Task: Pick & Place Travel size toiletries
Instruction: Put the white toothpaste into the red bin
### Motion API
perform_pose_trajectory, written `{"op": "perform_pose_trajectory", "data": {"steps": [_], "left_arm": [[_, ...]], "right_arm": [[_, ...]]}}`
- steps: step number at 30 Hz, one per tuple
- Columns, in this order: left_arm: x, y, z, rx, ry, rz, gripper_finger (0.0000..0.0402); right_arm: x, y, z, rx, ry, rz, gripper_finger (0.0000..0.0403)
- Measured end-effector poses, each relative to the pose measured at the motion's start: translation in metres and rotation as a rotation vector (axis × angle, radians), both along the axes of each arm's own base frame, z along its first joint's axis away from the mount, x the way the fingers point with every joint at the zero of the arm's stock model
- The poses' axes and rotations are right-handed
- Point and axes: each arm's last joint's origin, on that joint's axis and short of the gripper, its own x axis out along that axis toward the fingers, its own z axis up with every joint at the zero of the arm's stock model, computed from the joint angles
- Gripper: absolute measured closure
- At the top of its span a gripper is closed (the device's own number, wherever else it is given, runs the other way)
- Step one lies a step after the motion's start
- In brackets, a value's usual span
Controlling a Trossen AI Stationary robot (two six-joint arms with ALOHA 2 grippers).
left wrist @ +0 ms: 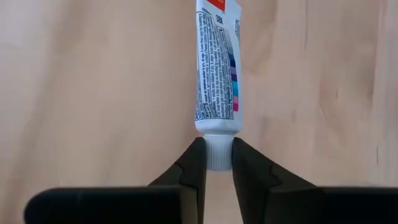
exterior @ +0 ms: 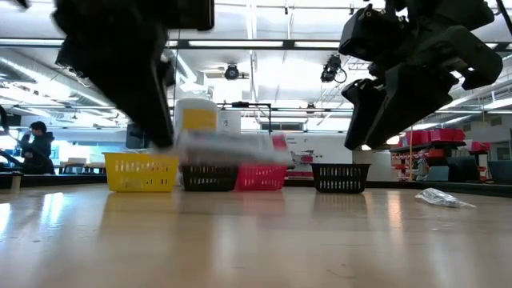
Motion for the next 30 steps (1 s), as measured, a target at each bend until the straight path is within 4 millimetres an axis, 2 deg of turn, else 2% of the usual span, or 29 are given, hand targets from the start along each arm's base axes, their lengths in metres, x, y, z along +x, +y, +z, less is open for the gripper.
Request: {"op": "perform_pose_trajectory", "data": {"steps": [8,12,22,30], "left_arm": [[-0.016,0.05,0.051,0.106,-0.046,0.201,0.033],[-0.017,0.079,0.068,0.171,-0.073,0.259,0.0336],[0.001,0.16,0.069,0.259,-0.008,0.343,0.0333],[0.007,0.2,0.072,0.306,-0.022,0.359,0.0331]], "right_arm": [[0.001,0.0,0.0,-0.001,-0.008,0.005,0.0166],[0.001,0.0,0.001,0.0,-0.013,0.005,0.016],[0.003,0.001,0.002,0.007,-0.034,0.005,0.0173],[0.004,-0.004,0.002,-0.118,-0.063,-0.042,0.0187]]}}
